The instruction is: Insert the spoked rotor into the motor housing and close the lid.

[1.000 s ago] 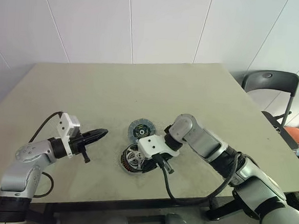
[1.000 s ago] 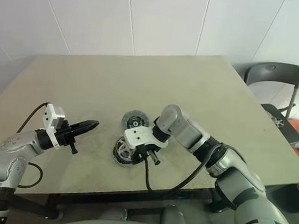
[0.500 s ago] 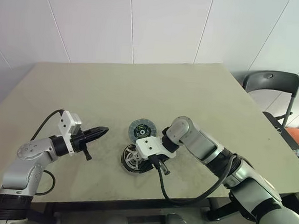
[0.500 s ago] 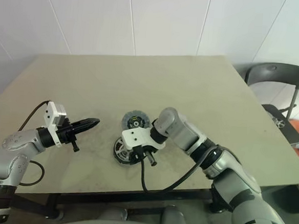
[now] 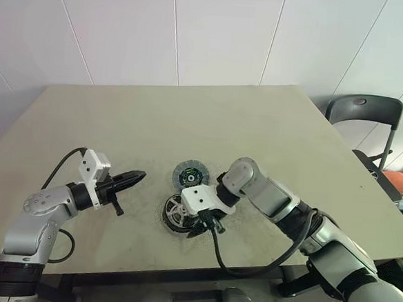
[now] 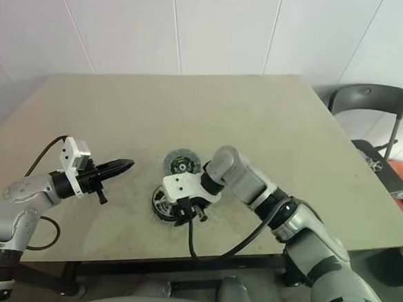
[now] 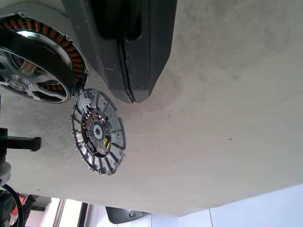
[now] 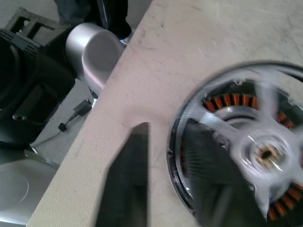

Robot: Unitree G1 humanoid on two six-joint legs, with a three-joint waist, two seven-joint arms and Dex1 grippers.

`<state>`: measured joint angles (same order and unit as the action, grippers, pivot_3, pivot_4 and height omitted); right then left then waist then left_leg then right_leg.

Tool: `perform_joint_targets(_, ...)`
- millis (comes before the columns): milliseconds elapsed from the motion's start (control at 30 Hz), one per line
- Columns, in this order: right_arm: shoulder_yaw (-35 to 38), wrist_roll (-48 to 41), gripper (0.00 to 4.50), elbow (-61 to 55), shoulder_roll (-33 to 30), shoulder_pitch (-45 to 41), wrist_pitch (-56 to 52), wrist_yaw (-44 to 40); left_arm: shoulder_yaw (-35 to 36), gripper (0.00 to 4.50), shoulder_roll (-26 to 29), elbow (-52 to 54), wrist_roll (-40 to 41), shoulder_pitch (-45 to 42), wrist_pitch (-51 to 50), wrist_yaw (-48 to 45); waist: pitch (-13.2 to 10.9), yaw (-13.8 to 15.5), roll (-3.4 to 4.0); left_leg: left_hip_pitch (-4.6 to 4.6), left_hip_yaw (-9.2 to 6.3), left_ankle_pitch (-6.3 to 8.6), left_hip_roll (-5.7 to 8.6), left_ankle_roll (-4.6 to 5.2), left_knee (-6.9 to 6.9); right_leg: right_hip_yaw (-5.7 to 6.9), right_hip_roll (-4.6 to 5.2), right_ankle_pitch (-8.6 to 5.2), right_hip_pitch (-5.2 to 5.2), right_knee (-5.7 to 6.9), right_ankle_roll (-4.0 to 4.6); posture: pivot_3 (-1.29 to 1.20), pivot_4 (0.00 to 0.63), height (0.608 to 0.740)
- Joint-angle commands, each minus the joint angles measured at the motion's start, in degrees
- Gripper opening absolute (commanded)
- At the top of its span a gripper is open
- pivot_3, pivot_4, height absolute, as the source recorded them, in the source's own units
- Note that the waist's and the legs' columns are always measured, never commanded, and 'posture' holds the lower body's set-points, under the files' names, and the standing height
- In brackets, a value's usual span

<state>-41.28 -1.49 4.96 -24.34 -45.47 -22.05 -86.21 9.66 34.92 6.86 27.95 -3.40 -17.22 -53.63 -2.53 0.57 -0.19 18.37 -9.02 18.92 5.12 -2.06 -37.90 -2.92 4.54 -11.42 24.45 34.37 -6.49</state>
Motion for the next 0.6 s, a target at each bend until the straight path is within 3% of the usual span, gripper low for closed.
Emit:
perform_joint_targets(33,3.4,-3.1,2.07,-2.5,0.2,-0.8,-0.9,-1.2,0.0,0.0,0.4,1.2,0.0,-1.2,0.1,0.1,0.0,0.0,0.0,0.0,0.0,0.0,0.0,0.0,0.0,0.0,0.0,0.0,0.0,0.0,0.0,0.0,0.0,0.74)
perform_joint_targets(333,11.9,-13.0,2.07,-6.1,-1.6,-3.1,-8.9,-4.0,-0.6,0.0,0.1,0.2,-0.8,-1.7,0.4,0.1,0.0,0.1,0.01,0.01,-0.01,0.0,0.0,0.0,0.0,0.0,0.0,0.0,0.0,-0.01,0.0,0.0,0.0,0.74)
perform_joint_targets(600,15.3,-14.9,2.07,-5.0,1.6,-3.0,-12.6,2.4,-1.1,0.0,-0.1,-0.5,-1.1,-2.1,0.8,0.0,0.0,0.0,0.01,0.0,-0.01,0.0,-0.01,0.0,0.0,0.0,0.0,0.0,0.0,0.01,0.0,0.0,0.0,0.74)
